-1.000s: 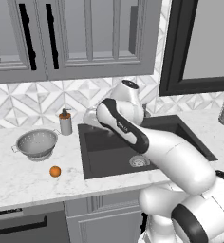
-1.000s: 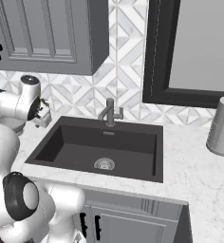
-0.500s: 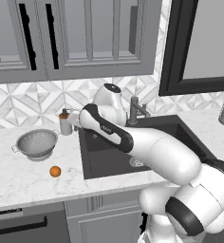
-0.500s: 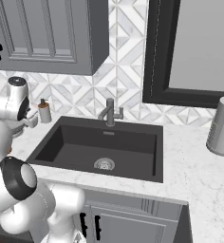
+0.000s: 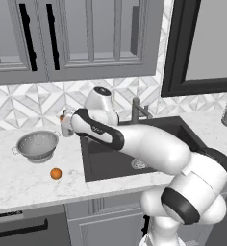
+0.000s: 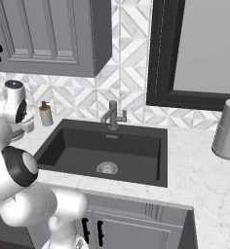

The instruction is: Put the colander in the sink, put the tangerine in the colander, and turn on the sink faucet and pour water over the colander.

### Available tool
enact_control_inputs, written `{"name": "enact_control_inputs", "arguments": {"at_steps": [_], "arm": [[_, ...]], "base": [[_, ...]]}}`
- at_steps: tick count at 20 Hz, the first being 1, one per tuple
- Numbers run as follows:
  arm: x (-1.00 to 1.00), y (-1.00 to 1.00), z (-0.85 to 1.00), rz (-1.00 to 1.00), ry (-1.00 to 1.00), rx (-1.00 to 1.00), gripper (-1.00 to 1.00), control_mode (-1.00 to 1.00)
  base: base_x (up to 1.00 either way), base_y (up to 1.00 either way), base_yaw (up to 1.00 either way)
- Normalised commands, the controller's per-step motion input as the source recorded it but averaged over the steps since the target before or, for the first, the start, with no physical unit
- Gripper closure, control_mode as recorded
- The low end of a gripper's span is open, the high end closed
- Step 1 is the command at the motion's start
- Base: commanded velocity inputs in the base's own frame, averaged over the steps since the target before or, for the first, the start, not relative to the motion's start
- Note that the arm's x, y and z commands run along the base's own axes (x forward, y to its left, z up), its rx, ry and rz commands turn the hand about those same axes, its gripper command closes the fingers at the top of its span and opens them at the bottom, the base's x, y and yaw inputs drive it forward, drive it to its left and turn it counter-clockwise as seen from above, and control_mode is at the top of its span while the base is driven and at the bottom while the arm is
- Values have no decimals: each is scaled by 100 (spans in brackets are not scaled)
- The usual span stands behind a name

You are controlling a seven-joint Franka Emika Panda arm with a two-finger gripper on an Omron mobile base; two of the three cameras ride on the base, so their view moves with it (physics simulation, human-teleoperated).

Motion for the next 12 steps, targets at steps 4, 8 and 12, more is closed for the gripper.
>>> {"name": "enact_control_inputs", "arguments": {"at_steps": [4, 8, 12], "arm": [[14, 26, -26, -8, 5, 0, -100, -100], [18, 34, -22, -6, 0, 0, -100, -100], [25, 28, -22, -5, 0, 0, -100, -100]], "base": [[0, 0, 0], [0, 0, 0], [0, 0, 0]]}}
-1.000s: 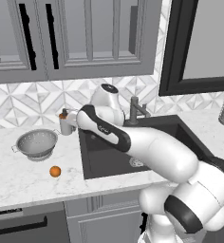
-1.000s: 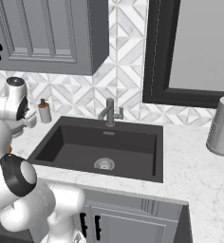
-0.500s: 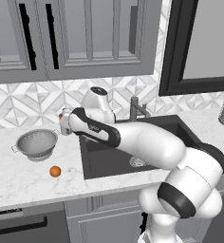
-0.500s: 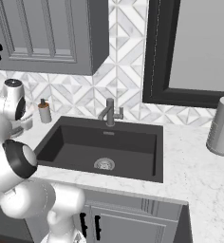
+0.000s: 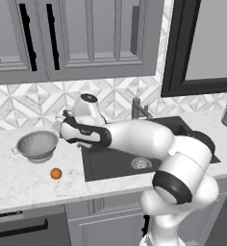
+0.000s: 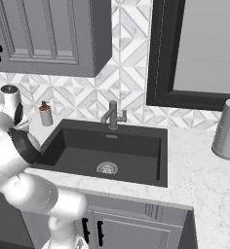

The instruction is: Put the colander in the sink, put the tangerine in the colander, and turn on the sink faucet and pour water over the colander.

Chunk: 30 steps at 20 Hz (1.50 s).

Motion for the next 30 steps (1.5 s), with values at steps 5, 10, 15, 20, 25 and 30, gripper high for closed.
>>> {"name": "enact_control_inputs", "arguments": {"at_steps": [5, 10, 15, 20, 25, 30], "arm": [[33, 23, -20, -2, 1, 0, -100, -100], [38, 25, -21, 0, 5, 0, -100, -100], [35, 26, -25, 0, 6, 0, -100, -100], [38, 27, -27, 0, 7, 0, -100, -100], [42, 24, -28, 0, 8, 0, -100, -100], [41, 21, -30, 0, 8, 0, -100, -100]], "base": [[0, 0, 0], [0, 0, 0], [0, 0, 0], [0, 0, 0], [0, 0, 0], [0, 0, 0]]}}
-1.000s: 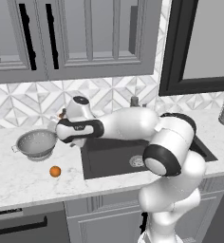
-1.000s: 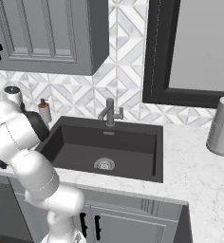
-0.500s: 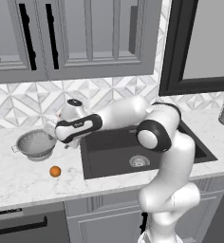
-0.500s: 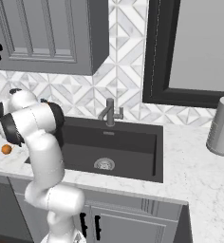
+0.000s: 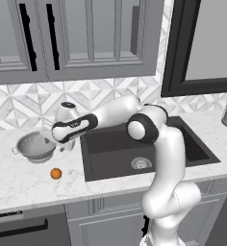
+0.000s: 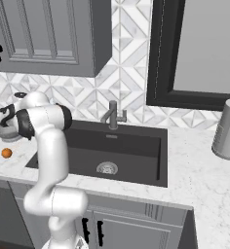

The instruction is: Put the colander in the sink, put the tangerine in the colander, and turn on the sink faucet and pour water over the colander.

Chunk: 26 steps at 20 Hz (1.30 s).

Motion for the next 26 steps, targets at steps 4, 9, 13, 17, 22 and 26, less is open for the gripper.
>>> {"name": "enact_control_inputs", "arguments": {"at_steps": [4, 9, 13, 17, 22, 26], "arm": [[27, 11, -33, 0, 5, 0, -100, -100], [10, 15, -28, 0, 1, 0, 100, -100], [0, 1, -28, -1, 0, 0, 100, -100], [-8, -9, -20, -10, -1, 5, 100, -100], [-52, -30, -3, -15, -13, 13, 100, -100], [-97, -3, 12, -5, -40, 4, 100, -100]], "base": [[0, 0, 0], [0, 0, 0], [0, 0, 0], [0, 0, 0], [0, 0, 0], [0, 0, 0]]}}
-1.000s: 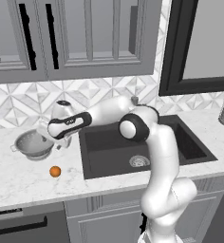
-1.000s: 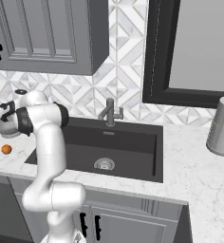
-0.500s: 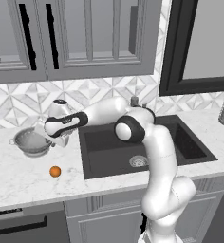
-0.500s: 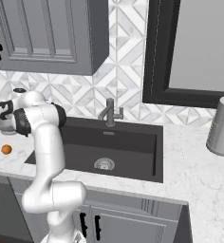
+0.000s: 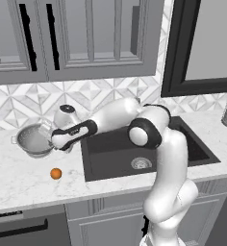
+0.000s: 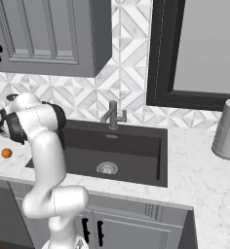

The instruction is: Put the colander in the sink, put the tangerine in the colander, and turn on the sink faucet and pour water over the colander.

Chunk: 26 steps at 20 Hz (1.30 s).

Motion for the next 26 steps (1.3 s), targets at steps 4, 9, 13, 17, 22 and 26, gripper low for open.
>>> {"name": "enact_control_inputs", "arguments": {"at_steps": [4, 9, 13, 17, 22, 26], "arm": [[-100, -7, 42, 0, -28, -1, 100, -100], [-48, -82, 97, 0, 4, 1, 100, -100], [-3, -93, 100, -4, 8, 6, 100, -100], [-14, -85, 100, -1, 0, 5, 100, -100], [-93, -67, 55, -1, 0, -2, 100, -100], [-31, -82, 62, -4, 23, -1, 100, -100]], "base": [[0, 0, 0], [0, 0, 0], [0, 0, 0], [0, 0, 0], [0, 0, 0], [0, 0, 0]]}}
